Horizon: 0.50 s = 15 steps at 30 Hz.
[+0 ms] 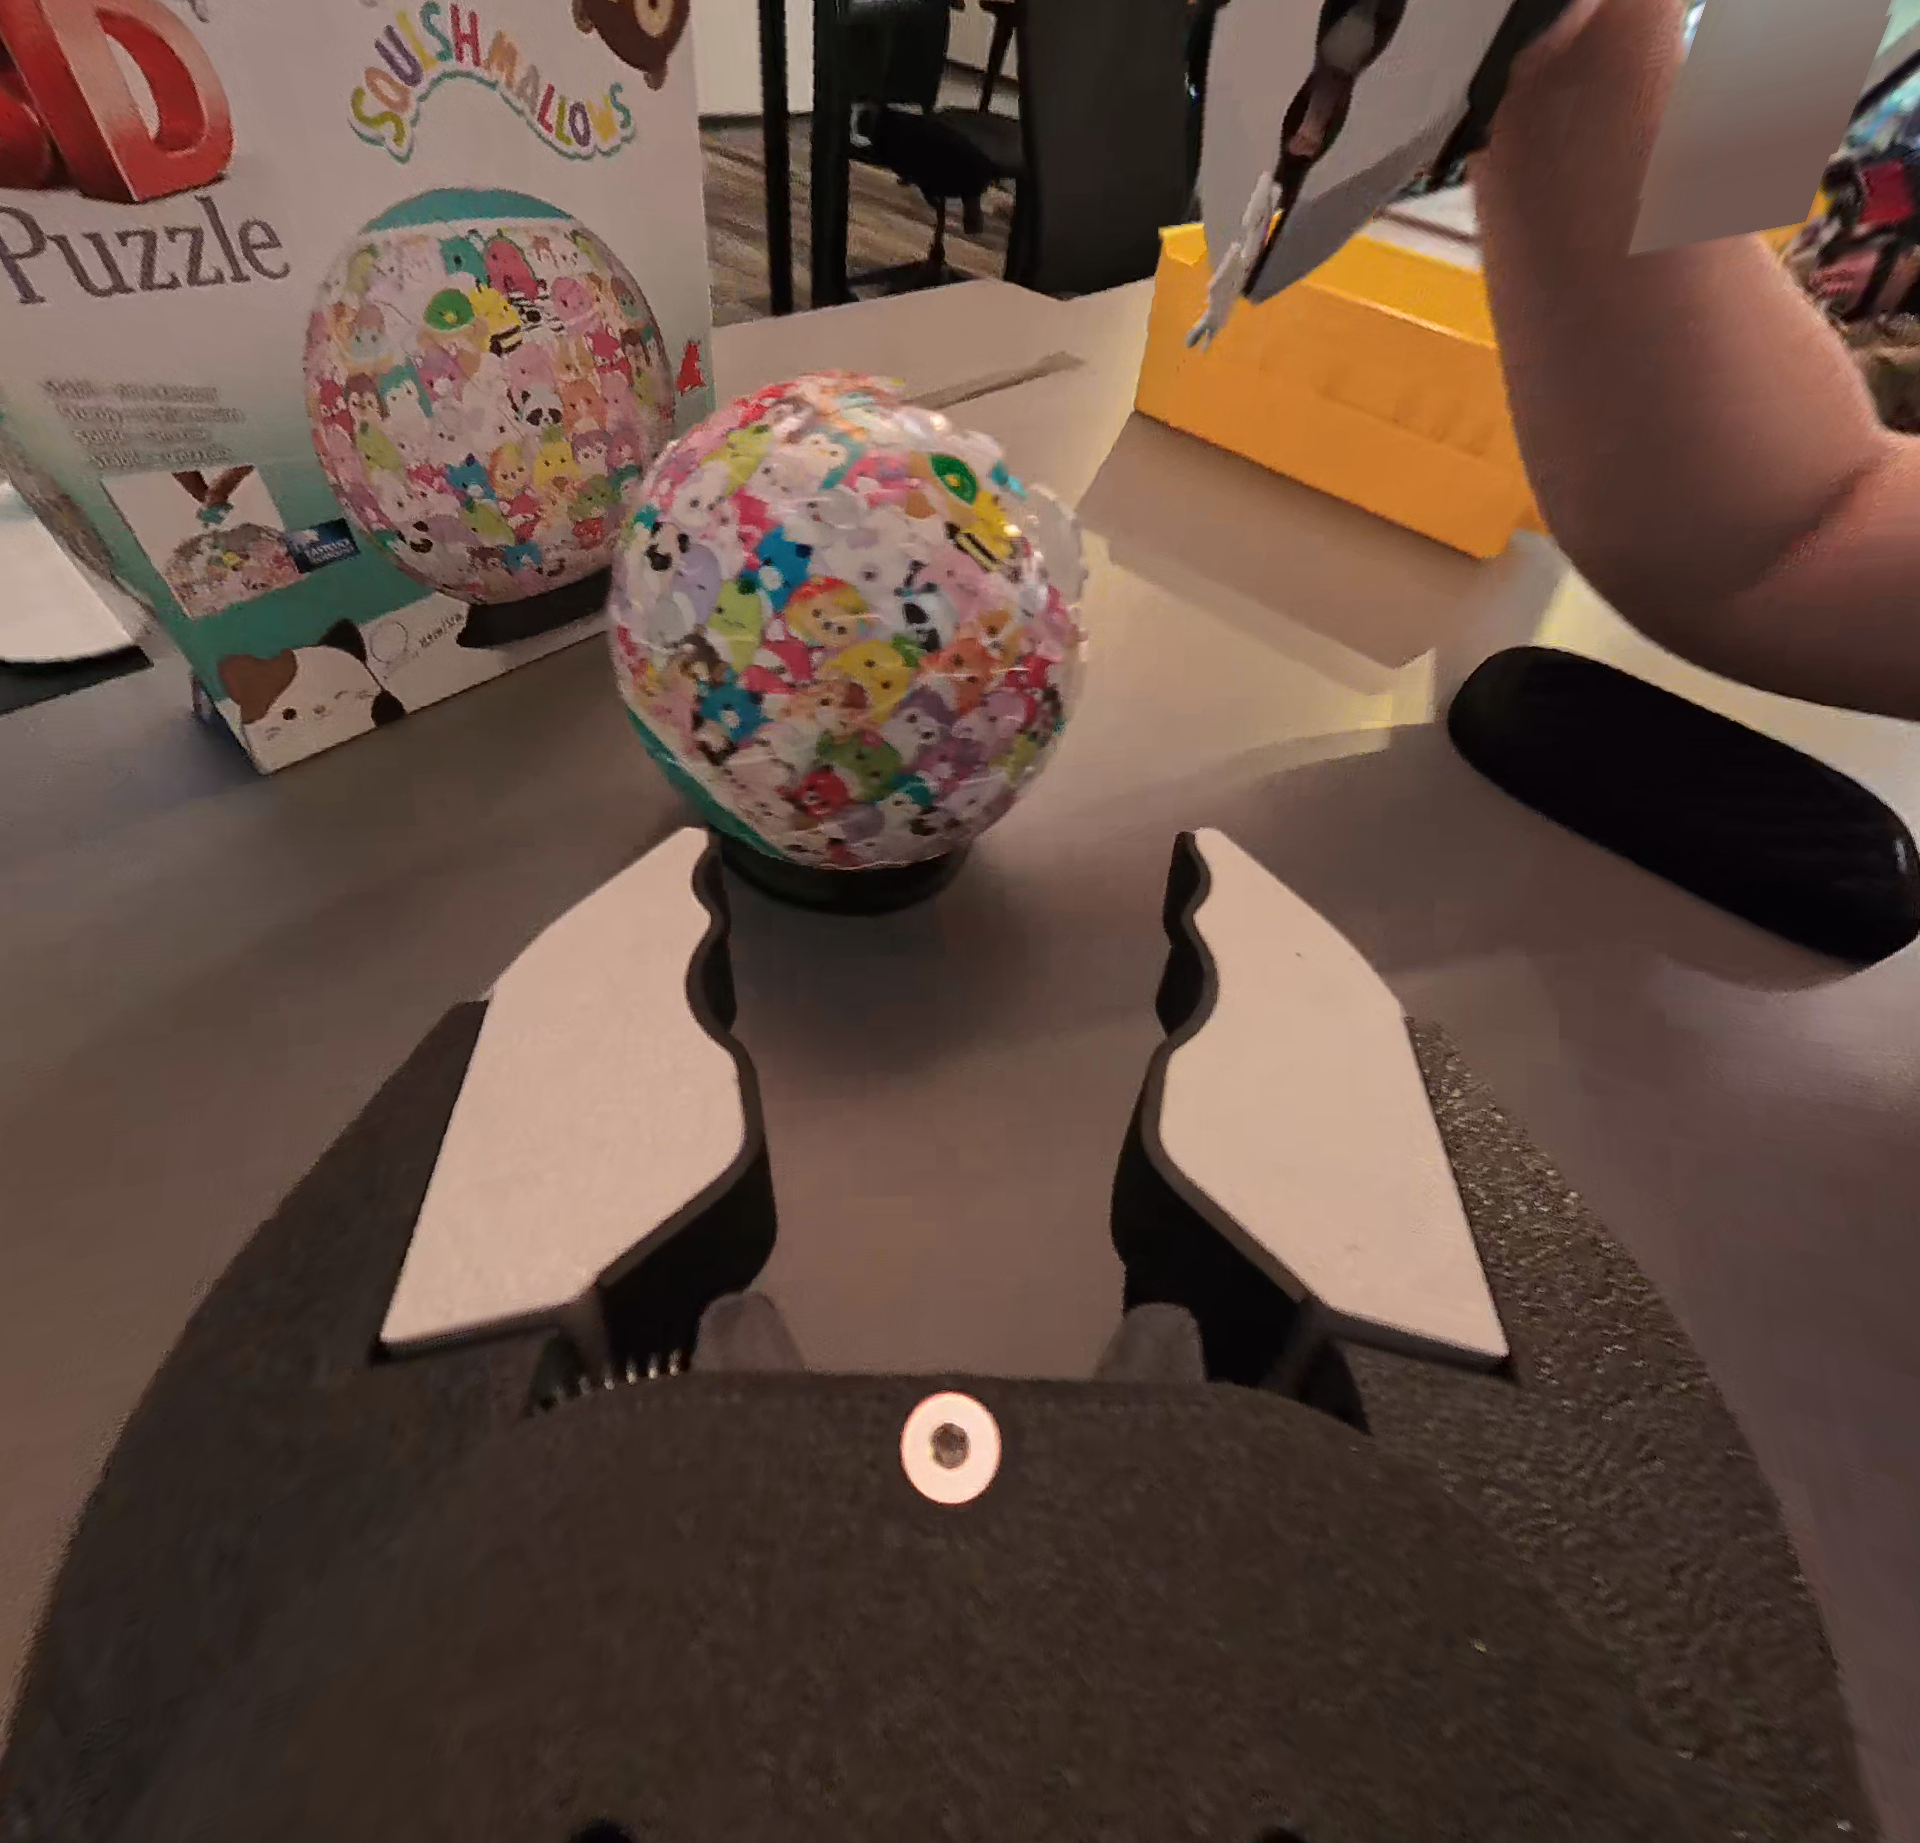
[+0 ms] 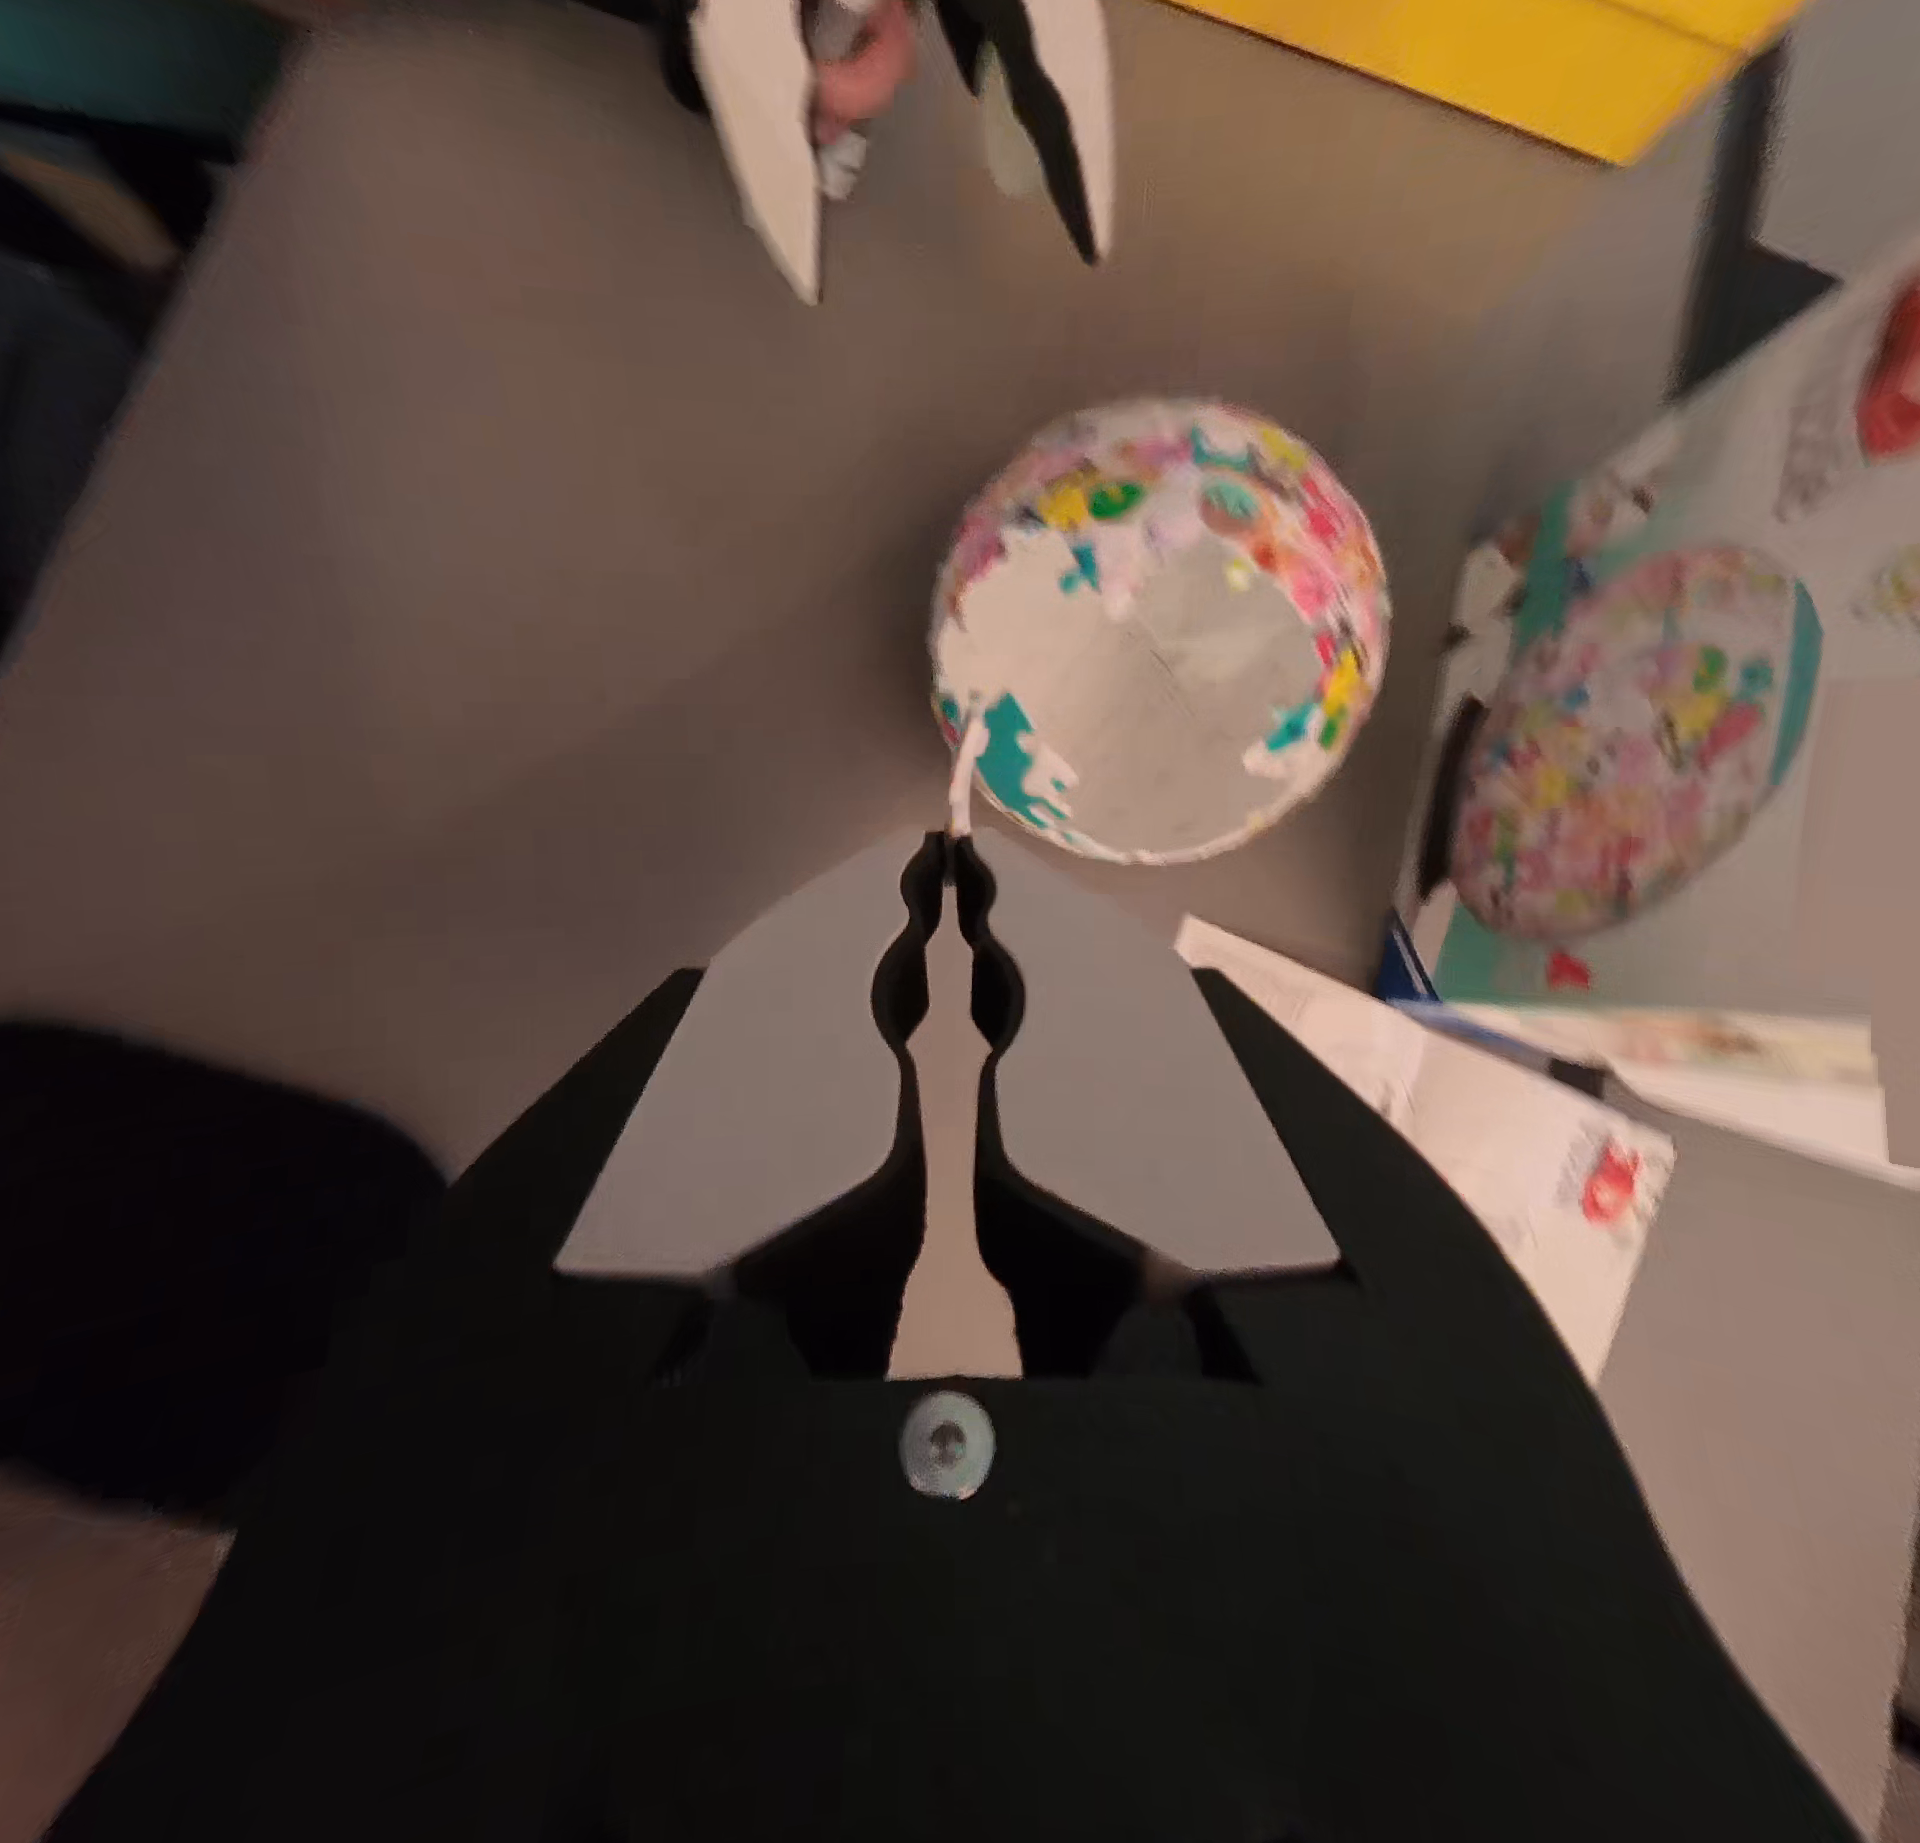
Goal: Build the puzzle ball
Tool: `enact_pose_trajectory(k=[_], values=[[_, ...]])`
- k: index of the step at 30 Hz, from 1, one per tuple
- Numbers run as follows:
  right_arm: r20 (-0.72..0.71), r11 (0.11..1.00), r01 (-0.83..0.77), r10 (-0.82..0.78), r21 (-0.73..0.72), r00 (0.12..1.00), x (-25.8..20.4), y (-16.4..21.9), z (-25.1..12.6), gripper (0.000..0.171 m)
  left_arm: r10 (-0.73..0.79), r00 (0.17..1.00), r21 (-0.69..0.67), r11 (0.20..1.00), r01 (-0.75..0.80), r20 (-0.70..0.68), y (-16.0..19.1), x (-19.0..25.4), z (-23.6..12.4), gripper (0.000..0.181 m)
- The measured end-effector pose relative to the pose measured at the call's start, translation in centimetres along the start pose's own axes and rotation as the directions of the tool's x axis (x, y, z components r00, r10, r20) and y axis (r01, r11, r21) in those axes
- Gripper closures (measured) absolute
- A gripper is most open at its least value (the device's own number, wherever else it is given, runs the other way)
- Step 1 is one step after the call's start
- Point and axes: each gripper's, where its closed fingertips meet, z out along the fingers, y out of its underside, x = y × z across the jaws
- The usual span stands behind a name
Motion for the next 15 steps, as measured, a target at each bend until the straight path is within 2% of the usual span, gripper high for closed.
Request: enact_pose_trajectory(k=[4, 7, 11, 15], values=[[0.266, 0.998, 0.067, -0.060, -0.016, 0.962, -1.4, -2.2, 0.2, 0.168, -0.021, 0.999, 0.077, 0.997, 0.018, 0.030, -0.7, 2.8, 0.3, 0.104], [0.376, 0.992, 0.122, -0.100, -0.034, 0.921, -2.1, -2.7, 1.1, 0.168, -0.027, 0.998, 0.127, 0.992, 0.019, 0.064, -1.5, 4.3, 0.7, 0.110], [0.450, 0.974, 0.217, -0.167, -0.061, 0.877, -3.1, -1.3, 2.4, 0.168, -0.033, 0.996, 0.112, 0.993, 0.023, 0.081, -1.6, 5.9, 1.6, 0.115], [0.492, 0.980, 0.195, -0.153, -0.035, 0.857, -2.8, -1.1, 2.7, 0.168, 0.014, 0.994, 0.052, 0.998, -0.019, 0.105, -1.1, 7.1, 2.6, 0.119]])
